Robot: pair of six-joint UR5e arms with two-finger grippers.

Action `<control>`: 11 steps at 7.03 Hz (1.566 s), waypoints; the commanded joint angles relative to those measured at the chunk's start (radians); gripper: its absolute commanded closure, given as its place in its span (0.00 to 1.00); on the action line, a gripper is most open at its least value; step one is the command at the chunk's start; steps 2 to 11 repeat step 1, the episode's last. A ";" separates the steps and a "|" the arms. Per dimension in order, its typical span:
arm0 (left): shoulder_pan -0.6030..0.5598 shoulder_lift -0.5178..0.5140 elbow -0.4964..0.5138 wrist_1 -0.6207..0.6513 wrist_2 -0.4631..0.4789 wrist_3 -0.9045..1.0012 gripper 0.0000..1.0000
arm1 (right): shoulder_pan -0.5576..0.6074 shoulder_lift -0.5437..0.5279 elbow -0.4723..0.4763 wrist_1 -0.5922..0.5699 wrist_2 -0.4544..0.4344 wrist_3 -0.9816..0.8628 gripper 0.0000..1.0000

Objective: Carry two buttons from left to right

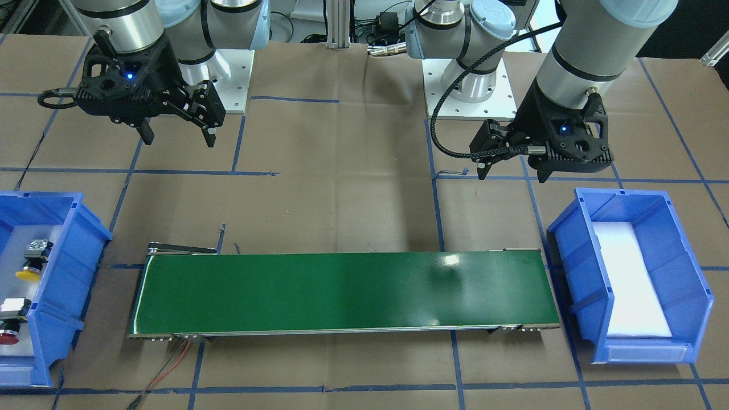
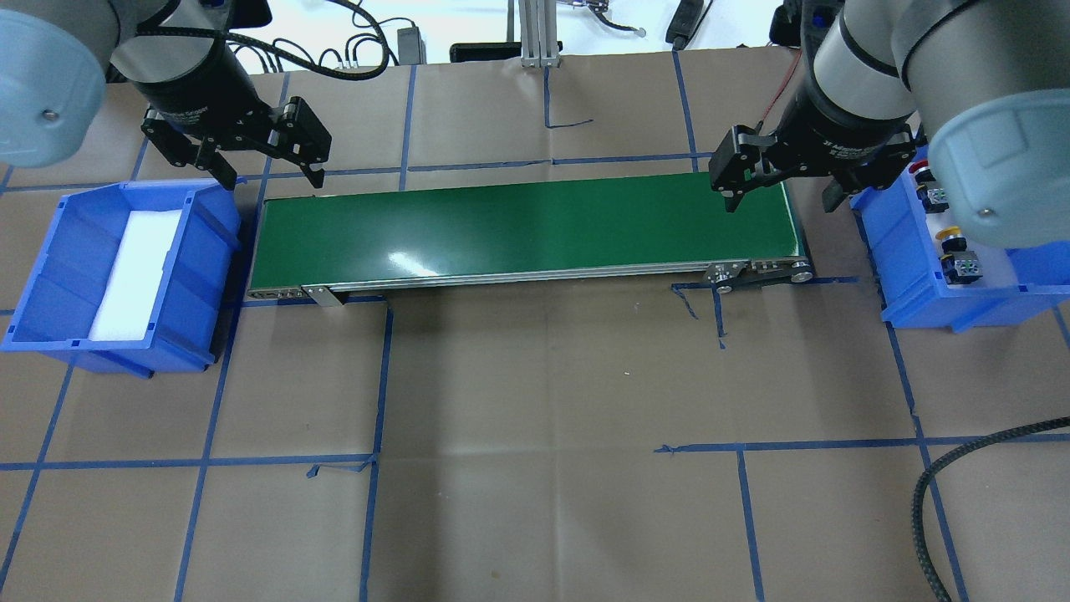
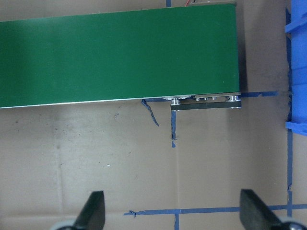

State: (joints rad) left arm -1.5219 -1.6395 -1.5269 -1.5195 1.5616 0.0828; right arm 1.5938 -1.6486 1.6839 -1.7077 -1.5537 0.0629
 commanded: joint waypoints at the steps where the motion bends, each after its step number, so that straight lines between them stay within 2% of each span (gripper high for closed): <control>1: -0.001 0.000 0.001 0.001 0.000 0.000 0.00 | 0.000 0.003 -0.003 -0.009 0.001 0.000 0.00; 11: -0.001 0.000 0.001 0.001 0.000 0.000 0.00 | 0.000 0.003 -0.003 -0.009 0.001 0.000 0.00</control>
